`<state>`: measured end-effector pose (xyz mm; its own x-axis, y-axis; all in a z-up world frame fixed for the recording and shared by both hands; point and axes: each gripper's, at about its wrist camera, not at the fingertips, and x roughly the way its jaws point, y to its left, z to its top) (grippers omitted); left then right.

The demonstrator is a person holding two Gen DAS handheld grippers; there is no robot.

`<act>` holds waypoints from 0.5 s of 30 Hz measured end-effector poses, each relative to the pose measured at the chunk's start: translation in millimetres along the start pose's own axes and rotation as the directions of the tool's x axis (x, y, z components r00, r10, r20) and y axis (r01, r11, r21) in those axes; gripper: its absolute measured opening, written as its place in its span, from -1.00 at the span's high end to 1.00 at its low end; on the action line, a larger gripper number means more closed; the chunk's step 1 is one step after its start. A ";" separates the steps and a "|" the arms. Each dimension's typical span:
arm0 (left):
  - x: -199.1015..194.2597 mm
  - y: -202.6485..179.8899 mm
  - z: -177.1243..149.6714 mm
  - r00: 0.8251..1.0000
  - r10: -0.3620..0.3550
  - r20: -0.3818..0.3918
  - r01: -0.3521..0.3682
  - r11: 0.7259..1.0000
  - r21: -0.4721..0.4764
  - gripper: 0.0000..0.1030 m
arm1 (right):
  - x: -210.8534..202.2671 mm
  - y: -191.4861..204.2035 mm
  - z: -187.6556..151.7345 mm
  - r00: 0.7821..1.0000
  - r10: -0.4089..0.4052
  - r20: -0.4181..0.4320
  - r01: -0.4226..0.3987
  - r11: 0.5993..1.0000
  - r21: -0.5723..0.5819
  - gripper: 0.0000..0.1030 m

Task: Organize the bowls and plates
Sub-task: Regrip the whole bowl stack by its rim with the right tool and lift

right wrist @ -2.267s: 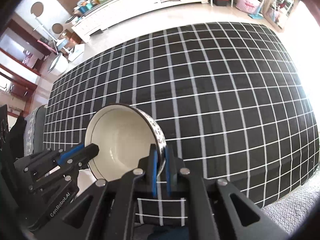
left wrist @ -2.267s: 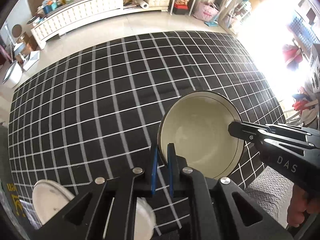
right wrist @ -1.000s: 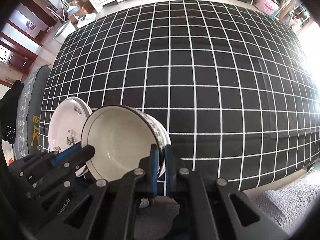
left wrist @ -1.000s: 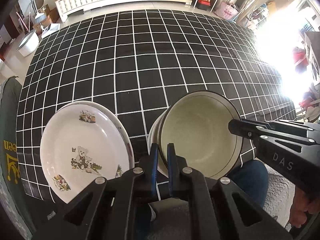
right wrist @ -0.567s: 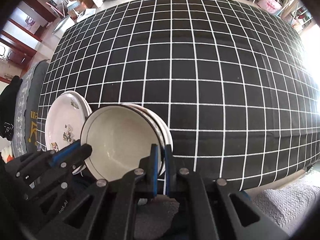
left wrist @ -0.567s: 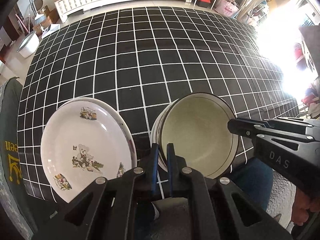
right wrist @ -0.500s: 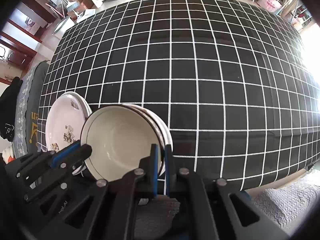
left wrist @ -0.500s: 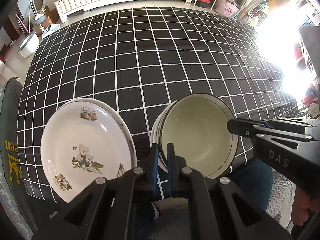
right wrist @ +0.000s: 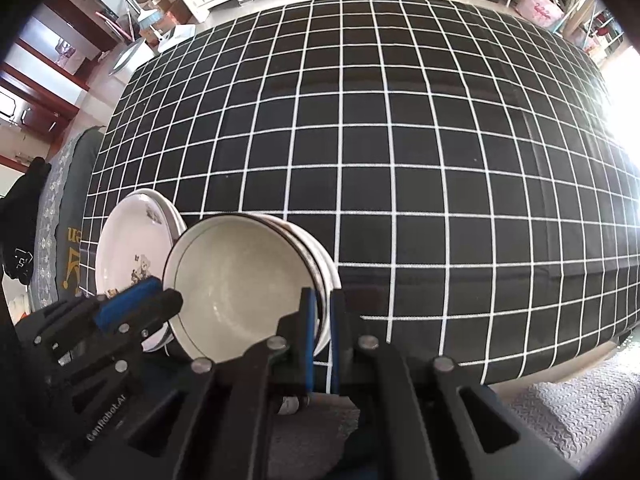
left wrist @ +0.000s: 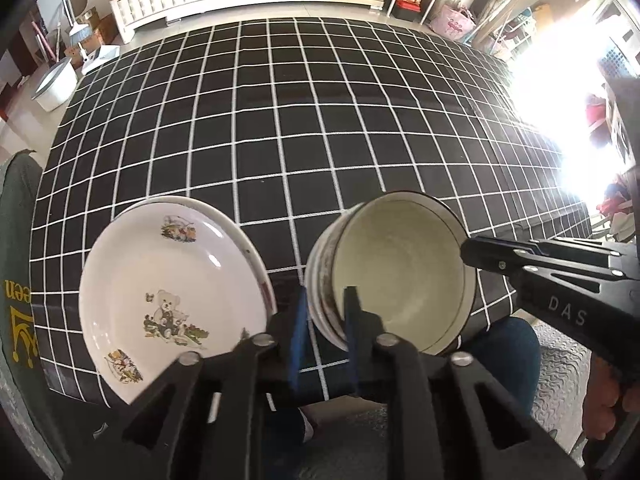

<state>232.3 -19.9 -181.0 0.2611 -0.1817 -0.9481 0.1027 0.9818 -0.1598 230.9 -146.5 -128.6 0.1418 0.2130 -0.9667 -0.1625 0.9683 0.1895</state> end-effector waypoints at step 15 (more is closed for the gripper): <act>-15.6 26.3 -6.6 0.988 -0.141 0.064 0.141 0.990 -0.001 0.12 | -33.7 -12.6 -18.8 0.988 0.018 0.153 -0.025 0.999 0.045 -0.37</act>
<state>224.7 9.1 -172.2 0.3051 -0.3211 -0.8966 0.1371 0.9464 -0.2924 209.8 -168.3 -101.7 0.2864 0.2477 -0.9255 -0.1221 0.9676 0.2212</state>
